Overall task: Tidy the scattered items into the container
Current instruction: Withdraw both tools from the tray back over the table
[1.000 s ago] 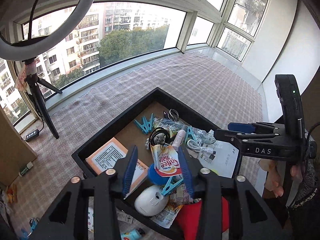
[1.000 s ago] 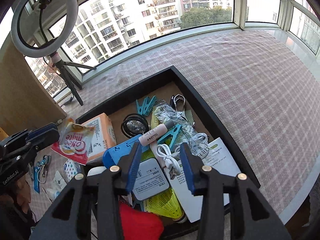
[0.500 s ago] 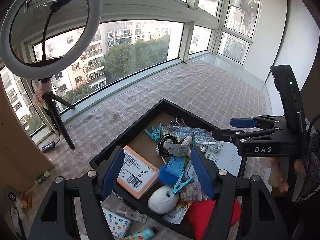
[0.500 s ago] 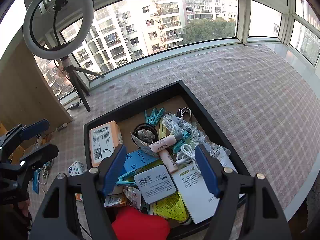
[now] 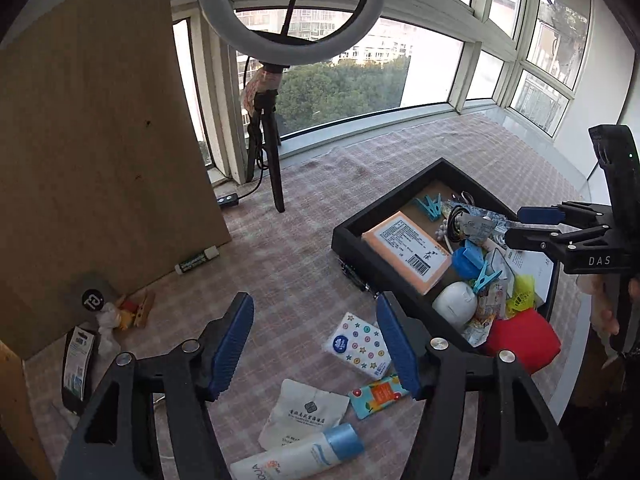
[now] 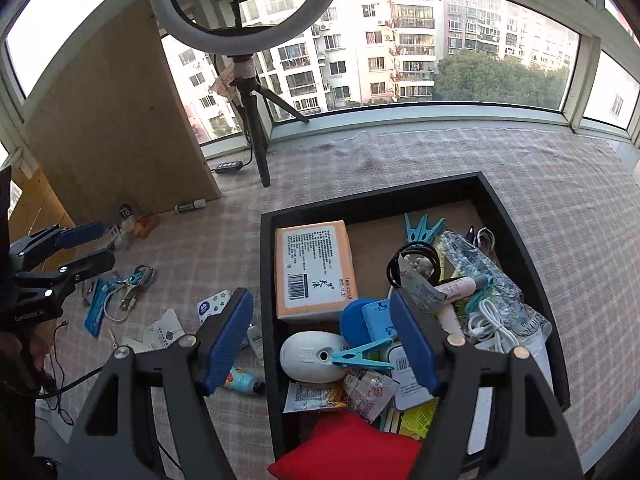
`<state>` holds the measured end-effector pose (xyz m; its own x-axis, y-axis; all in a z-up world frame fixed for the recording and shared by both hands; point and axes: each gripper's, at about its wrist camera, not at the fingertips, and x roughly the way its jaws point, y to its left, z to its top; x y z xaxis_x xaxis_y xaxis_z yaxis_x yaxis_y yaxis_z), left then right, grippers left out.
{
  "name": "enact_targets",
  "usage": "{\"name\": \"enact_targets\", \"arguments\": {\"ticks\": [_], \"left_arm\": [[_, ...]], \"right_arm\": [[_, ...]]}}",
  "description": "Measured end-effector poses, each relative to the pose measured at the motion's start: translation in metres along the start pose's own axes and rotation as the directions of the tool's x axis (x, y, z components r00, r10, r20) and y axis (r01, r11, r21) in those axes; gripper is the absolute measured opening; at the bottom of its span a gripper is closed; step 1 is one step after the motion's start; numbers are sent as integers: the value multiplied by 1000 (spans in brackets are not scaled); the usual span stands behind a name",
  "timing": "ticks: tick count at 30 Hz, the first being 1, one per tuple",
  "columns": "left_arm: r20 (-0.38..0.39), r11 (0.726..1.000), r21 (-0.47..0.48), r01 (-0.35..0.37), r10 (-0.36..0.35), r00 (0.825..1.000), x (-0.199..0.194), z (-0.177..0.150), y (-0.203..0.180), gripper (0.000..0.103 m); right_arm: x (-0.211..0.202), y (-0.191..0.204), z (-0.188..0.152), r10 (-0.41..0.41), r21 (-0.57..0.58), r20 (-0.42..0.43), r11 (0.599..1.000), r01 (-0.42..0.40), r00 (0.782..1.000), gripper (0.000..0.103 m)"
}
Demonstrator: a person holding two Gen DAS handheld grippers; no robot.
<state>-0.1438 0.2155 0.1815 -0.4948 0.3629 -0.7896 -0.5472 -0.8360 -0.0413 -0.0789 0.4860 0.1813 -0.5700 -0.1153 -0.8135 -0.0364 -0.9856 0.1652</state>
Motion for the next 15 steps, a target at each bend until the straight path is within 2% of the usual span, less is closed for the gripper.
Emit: {"name": "enact_targets", "arguments": {"ticks": [5,7,10,15], "left_arm": [[-74,999,-25,-32,30,997,-7,-50,49,59],[-104,1000,-2,-30,30,994,-7,-72,57,58],[-153,998,62,-14,23,988,-2,-98,57,58],[-223,976,183,121,-79,972,9,-128,34,58]], "right_arm": [[25,58,-14,71,-158,-90,984,-84,993,69],[35,82,-22,92,-220,-134,968,-120,987,69],[48,112,-37,73,-320,-190,938,-132,979,68],[75,128,-43,34,-371,-258,919,-132,965,65]]}}
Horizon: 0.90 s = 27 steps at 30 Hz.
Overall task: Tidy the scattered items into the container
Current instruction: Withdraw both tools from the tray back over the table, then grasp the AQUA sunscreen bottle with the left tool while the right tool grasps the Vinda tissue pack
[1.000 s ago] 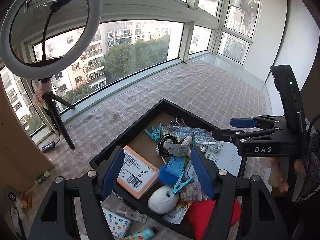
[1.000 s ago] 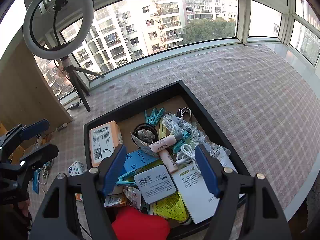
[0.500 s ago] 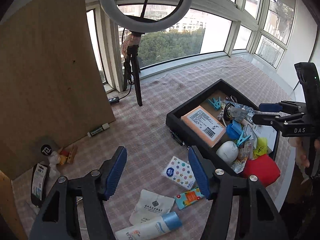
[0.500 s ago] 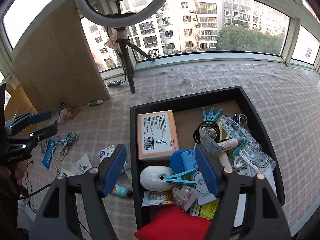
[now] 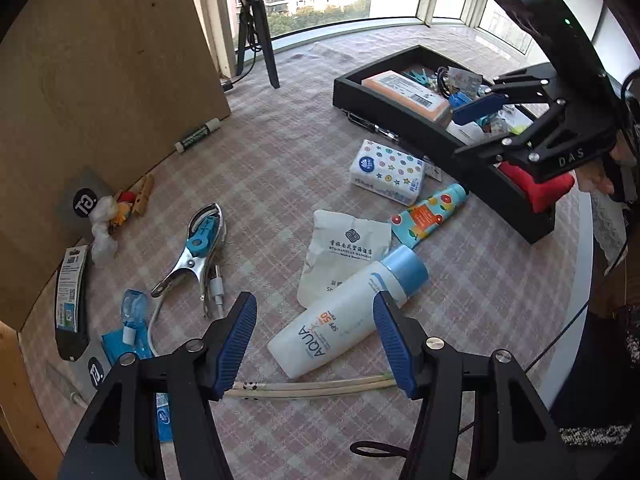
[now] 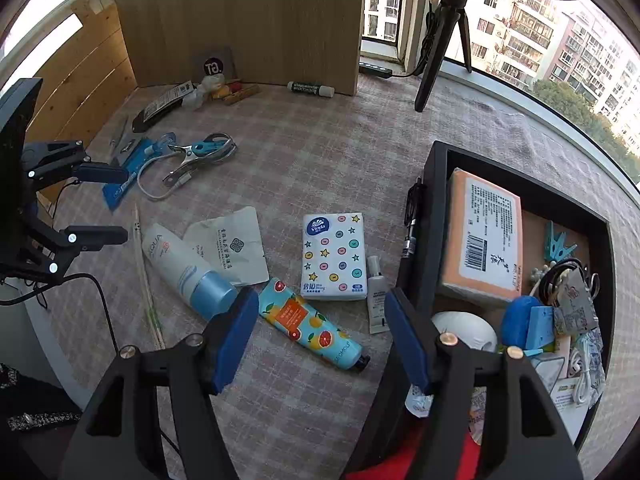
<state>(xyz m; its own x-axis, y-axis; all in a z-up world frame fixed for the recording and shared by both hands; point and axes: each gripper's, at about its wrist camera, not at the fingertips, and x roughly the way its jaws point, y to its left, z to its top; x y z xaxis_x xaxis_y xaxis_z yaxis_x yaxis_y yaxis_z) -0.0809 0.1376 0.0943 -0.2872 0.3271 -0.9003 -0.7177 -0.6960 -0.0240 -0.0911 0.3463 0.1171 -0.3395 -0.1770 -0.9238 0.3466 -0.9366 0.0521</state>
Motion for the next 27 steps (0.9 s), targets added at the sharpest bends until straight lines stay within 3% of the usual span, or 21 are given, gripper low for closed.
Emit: {"name": "enact_targets", "arguments": {"ticks": [4,9,19,23,27], "left_arm": [[-63,987,152,55,-45,997,19,-1,-22,60],[-104,962,263,74,-48,993,40,5,-34,60],[-149,899,419,128,-72,986,68,14,-62,60],[-163,889,439,131,-65,984,76,12,-69,57],[-149,889,445,113,-51,987,75,6,-71,47]], "right_arm": [[23,-3,14,11,-5,-61,1000,-11,998,65],[50,-6,28,-23,-14,-107,1000,21,994,65],[90,0,45,-38,-58,-175,998,29,984,65],[100,-2,47,-36,-54,-190,998,26,981,65],[110,-5,44,-17,-36,-219,999,10,976,65]]}}
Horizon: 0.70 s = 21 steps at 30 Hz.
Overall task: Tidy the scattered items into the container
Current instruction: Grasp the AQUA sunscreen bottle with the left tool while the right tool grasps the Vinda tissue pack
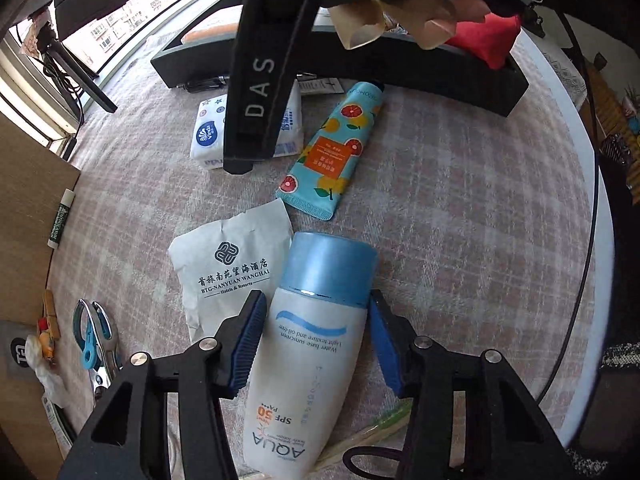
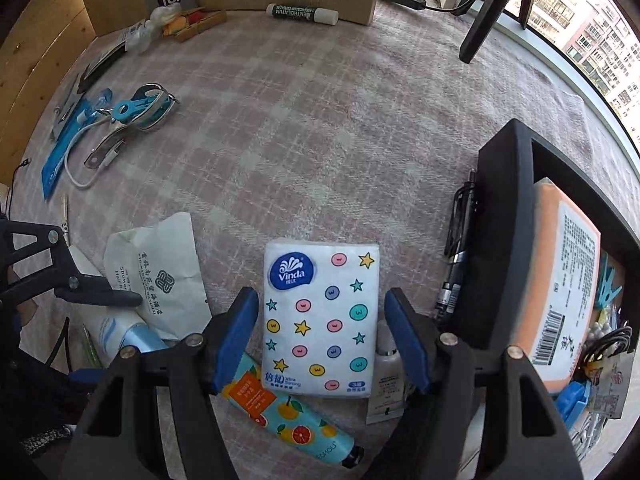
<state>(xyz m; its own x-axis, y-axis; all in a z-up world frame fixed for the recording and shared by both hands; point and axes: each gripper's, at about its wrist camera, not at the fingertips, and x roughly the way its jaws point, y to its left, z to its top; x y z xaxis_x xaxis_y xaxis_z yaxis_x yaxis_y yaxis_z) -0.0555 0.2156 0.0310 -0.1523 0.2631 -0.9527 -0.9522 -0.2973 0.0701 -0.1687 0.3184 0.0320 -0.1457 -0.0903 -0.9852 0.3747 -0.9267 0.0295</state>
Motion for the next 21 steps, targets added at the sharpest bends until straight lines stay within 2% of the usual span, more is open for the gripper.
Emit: {"name": "enact_targets", "arguments": {"ticks": [3,7,11,16,21], "left_arm": [[26,998,-62,25,-24,999,-5,-4,5,46],[46,992,-115,44,-39,998,-10,-9,7,46],[84,978,-181,100,-86,993,-21,-14,10,46],[111,973,-211,92,-70,991,-39,-12,11,45],[172,971,-229,69,-29,985,-62,-3,13,45]], "right_arm": [[1,-3,-3,10,18,2,1000,-10,1000,53],[-5,-7,-6,39,52,16,998,-40,999,52],[-16,-11,-8,54,74,51,996,-58,997,52],[-35,-12,-13,75,89,97,992,-84,992,52],[-58,-15,-25,99,132,166,984,-122,981,52]]}}
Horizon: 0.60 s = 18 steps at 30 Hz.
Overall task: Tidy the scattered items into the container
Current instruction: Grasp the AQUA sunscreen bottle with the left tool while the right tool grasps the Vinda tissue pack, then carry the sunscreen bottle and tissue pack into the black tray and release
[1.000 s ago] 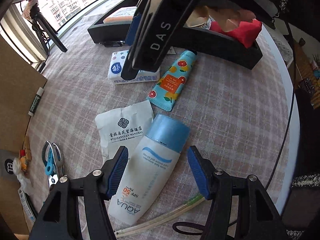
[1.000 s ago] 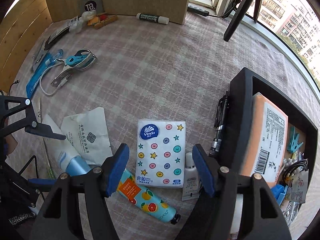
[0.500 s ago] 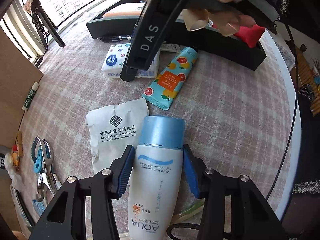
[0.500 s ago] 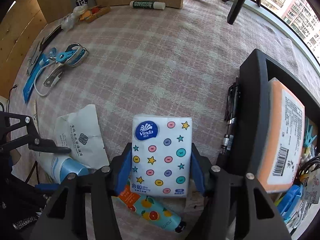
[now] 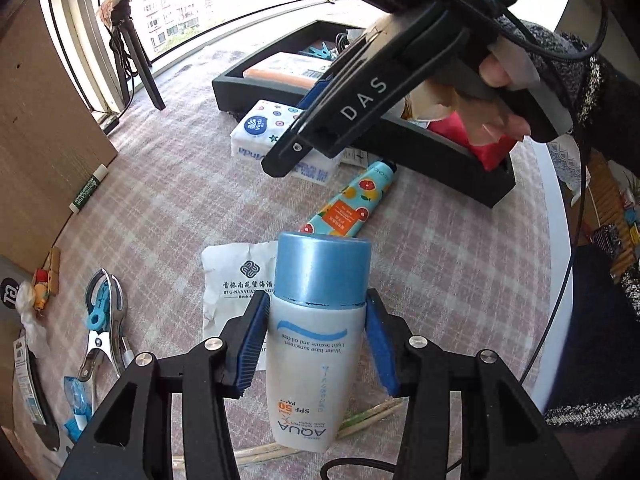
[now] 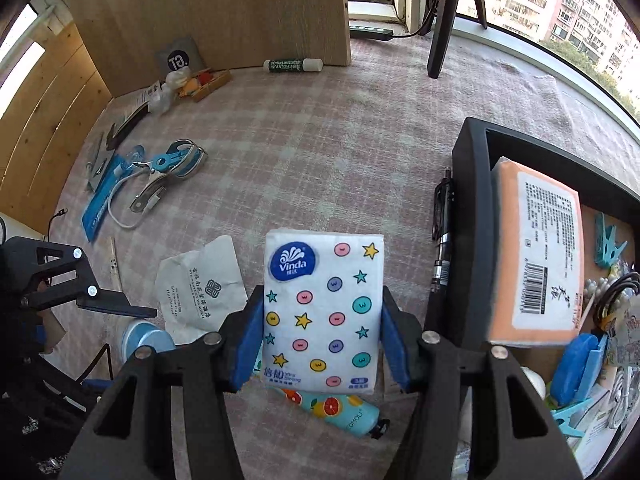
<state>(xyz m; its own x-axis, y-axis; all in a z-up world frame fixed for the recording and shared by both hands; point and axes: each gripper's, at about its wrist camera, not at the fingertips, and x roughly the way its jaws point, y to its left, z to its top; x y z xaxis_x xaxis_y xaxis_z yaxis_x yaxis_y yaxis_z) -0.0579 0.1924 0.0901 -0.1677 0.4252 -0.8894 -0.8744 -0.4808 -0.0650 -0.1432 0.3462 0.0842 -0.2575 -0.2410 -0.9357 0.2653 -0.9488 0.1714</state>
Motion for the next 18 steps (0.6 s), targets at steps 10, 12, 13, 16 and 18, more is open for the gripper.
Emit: {"name": "enact_targets", "arguments": {"ticks": [10,12,13,16,18], "left_arm": [[69,999,35,-8,5,998,-15,34,-9,45],[84,999,48,-2,-2,996,-16,45,-11,45],[93,998,56,-3,-2,996,-18,52,-14,45],[121,998,69,8,-16,993,-23,75,-18,45],[147,997,77,7,-18,989,-27,97,-21,45]], "right_arm": [[-28,-20,-14,6,71,92,997,-13,996,52],[-42,-26,-18,6,92,116,996,-17,993,52],[-50,-30,-21,4,101,129,995,-17,992,52],[-75,-45,-28,-23,135,173,991,-1,985,52],[-94,-60,-35,-48,168,198,986,15,979,52]]}}
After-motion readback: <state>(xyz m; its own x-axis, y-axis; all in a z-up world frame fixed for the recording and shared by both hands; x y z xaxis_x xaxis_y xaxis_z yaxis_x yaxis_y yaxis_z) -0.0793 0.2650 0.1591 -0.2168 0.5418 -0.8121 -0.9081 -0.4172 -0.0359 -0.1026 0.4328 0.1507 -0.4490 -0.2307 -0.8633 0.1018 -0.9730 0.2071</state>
